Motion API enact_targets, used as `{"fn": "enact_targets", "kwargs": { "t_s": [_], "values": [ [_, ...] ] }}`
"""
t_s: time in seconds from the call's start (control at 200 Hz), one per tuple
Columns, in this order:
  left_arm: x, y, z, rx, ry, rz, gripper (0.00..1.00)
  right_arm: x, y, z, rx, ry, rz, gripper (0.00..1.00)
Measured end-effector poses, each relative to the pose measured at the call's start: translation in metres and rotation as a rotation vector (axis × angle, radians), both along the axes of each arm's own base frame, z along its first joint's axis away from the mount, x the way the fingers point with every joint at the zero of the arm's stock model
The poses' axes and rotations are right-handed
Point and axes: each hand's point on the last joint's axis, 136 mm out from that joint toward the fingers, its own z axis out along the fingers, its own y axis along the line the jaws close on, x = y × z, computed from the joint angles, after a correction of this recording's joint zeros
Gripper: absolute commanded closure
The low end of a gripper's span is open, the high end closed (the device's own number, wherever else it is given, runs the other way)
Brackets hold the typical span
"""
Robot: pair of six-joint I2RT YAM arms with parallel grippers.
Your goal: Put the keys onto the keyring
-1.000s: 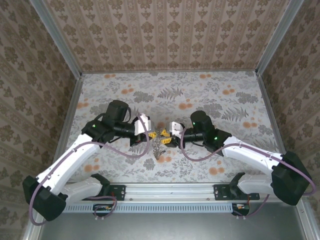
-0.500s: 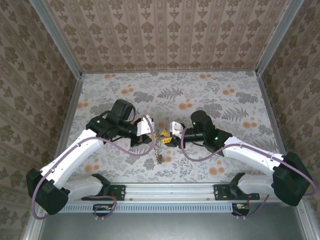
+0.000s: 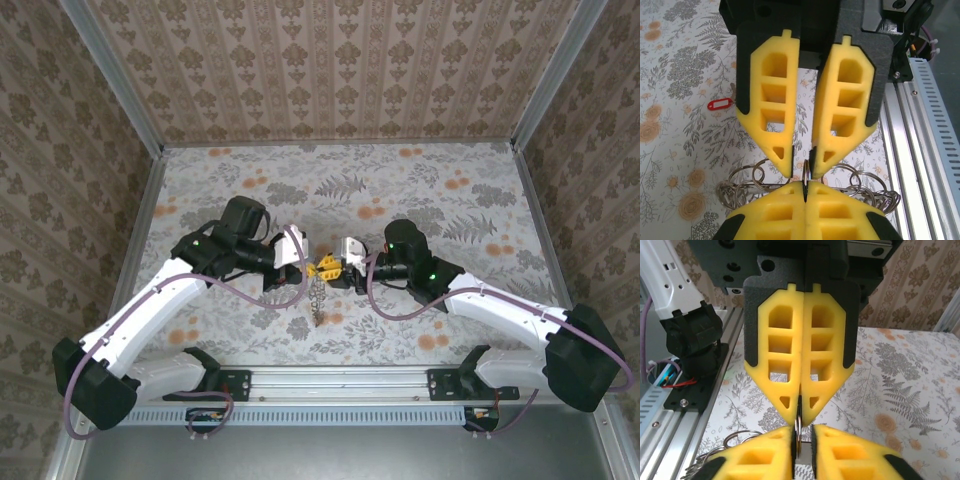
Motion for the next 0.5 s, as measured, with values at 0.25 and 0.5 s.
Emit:
{"fn": "enact_targets", "kwargs": {
  "t_s": [0.25, 0.5],
  "values": [
    [0.001, 0.003, 0.002, 0.000, -0.012, 0.012, 0.74, -0.001, 0.000, 0.000, 0.002, 0.004, 0.005, 1.00],
    [-0.003, 0.022, 0.011, -0.051, -0.089, 0.065, 0.66, -0.001, 0.002, 0.000, 0.073, 0.090, -0.008, 1.00]
  ]
}}
